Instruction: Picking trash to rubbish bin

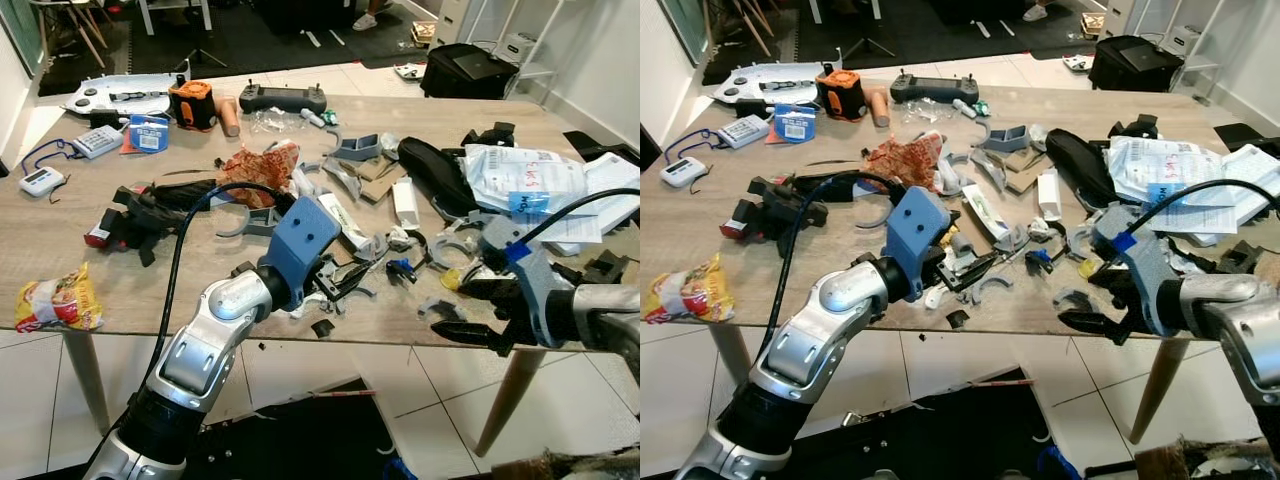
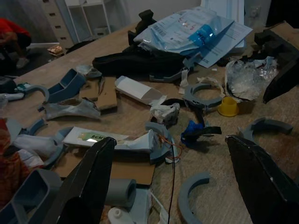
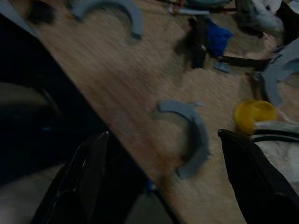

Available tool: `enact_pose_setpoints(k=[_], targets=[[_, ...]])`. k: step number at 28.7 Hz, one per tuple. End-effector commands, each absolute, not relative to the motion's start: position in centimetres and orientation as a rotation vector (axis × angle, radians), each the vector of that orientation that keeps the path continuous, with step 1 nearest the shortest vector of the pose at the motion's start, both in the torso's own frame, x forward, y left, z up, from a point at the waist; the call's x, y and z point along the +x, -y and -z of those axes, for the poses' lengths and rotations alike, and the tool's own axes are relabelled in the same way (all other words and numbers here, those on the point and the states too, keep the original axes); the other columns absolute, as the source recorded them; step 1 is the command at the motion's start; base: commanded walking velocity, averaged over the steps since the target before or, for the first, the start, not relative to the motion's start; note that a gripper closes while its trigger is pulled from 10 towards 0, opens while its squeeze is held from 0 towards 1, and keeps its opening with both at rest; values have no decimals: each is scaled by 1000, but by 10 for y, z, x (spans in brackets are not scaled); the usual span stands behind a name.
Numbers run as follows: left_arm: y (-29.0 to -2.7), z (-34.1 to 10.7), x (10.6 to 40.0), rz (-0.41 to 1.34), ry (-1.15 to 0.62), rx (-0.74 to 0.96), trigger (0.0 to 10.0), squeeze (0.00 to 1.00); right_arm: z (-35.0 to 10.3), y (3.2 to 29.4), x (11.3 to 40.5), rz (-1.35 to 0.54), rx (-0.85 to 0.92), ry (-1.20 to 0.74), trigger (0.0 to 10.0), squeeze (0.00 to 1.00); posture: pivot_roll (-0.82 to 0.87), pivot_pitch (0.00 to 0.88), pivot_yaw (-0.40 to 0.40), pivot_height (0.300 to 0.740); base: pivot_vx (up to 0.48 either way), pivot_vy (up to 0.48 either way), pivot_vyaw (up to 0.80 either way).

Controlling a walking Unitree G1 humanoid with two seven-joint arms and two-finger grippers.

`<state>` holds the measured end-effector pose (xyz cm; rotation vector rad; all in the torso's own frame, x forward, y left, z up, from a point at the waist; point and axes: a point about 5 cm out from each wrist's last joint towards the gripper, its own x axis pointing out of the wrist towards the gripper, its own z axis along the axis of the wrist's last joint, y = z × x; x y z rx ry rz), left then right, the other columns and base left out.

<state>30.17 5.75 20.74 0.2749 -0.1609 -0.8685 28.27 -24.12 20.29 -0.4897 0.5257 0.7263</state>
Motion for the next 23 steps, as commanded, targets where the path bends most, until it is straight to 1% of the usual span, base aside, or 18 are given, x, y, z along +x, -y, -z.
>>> enact_pose_setpoints(k=[1, 8, 9, 10, 12, 13, 15, 20, 22, 23], targets=[[-58, -205, 299, 870, 156, 285, 10000, 0, -195, 244, 283, -722, -543, -542, 10000, 1000, -30, 155, -14, 740, 0, 0, 0], [-58, -202, 297, 867, 149, 286, 10000, 0, -182, 254, 288, -679, -636, -584, 10000, 1000, -28, 151, -24, 740, 0, 0, 0], [-58, -202, 297, 867, 148, 287, 10000, 0, -178, 256, 289, -665, -647, -594, 10000, 722, -27, 148, -24, 740, 0, 0, 0], [-58, -202, 296, 867, 148, 287, 10000, 0, -176, 258, 289, -658, -652, -601, 10000, 624, -27, 148, -24, 740, 0, 0, 0], [-58, -202, 296, 867, 148, 287, 10000, 0, -176, 258, 289, -658, -652, -601, 10000, 624, -27, 148, -24, 740, 0, 0, 0], [-58, -202, 297, 867, 147, 288, 10000, 0, -172, 259, 289, -655, -632, -613, 10000, 0, -27, 142, -24, 740, 0, 0, 0], [-58, -202, 297, 867, 148, 290, 10000, 0, -164, 261, 289, -645, -598, -634, 10000, 0, -27, 142, -24, 740, 0, 0, 0], [-57, -203, 298, 866, 150, 292, 10000, 0, -159, 263, 289, -628, -577, -646, 10000, 0, -27, 142, -24, 740, 0, 0, 0], [-57, -203, 298, 865, 151, 292, 10000, 0, -157, 263, 290, -618, -566, -641, 3922, 0, -27, 142, -24, 740, 0, 0, 0], [-57, -203, 298, 865, 151, 292, 10000, 0, -157, 263, 290, -618, -566, -641, 3922, 0, -27, 142, -24, 740, 0, 0, 0]])
